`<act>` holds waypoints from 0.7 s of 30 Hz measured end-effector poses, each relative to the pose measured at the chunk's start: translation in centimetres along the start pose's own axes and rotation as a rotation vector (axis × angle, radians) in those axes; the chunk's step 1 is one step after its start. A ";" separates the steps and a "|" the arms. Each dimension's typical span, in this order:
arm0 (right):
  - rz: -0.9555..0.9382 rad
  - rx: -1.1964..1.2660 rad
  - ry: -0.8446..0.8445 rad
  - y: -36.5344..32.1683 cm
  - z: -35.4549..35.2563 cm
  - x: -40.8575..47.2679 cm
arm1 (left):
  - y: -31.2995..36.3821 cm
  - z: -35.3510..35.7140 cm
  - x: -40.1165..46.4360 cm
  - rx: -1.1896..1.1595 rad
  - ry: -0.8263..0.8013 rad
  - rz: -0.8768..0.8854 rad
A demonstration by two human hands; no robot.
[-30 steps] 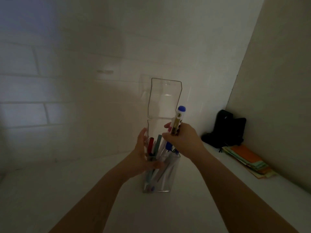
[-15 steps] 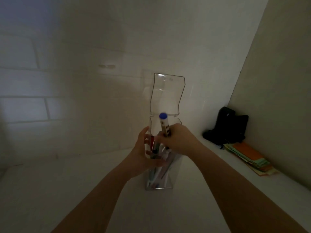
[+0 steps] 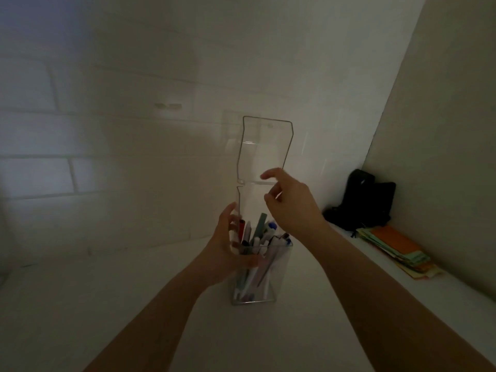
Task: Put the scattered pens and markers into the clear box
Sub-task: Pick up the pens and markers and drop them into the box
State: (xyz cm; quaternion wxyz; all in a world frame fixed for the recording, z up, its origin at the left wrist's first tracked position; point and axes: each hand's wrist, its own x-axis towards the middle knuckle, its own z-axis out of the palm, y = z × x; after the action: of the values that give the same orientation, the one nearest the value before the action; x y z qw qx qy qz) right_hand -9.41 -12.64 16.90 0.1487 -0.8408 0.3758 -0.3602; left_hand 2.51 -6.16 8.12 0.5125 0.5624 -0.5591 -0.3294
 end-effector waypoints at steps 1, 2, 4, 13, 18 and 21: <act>-0.007 -0.074 -0.049 0.0 0.2 0.0 | 0.0 0.0 0.0 0.006 0.003 0.001; -0.004 -0.153 -0.100 0.3 0.5 -0.1 | 0.0 0.0 -0.1 0.010 0.005 0.002; 0.008 -0.304 -0.197 0.6 1.0 -0.4 | 0.1 0.1 -0.2 -0.008 0.002 0.013; 0.074 0.128 0.143 3.4 -2.1 -0.6 | -0.3 0.1 -0.1 0.001 0.039 0.049; 0.447 -0.190 -0.102 15.6 -2.4 0.2 | -1.1 0.3 0.2 0.052 0.083 0.071; 0.489 -0.507 -0.383 21.1 0.0 -0.8 | -2.0 0.2 0.6 0.048 0.092 0.078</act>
State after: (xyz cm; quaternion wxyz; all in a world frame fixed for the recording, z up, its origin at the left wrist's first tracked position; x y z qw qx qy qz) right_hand -20.86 -26.20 5.54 0.0853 -0.7884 0.6074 -0.0467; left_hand 3.00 -7.05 6.30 0.5364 0.5669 -0.5642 -0.2694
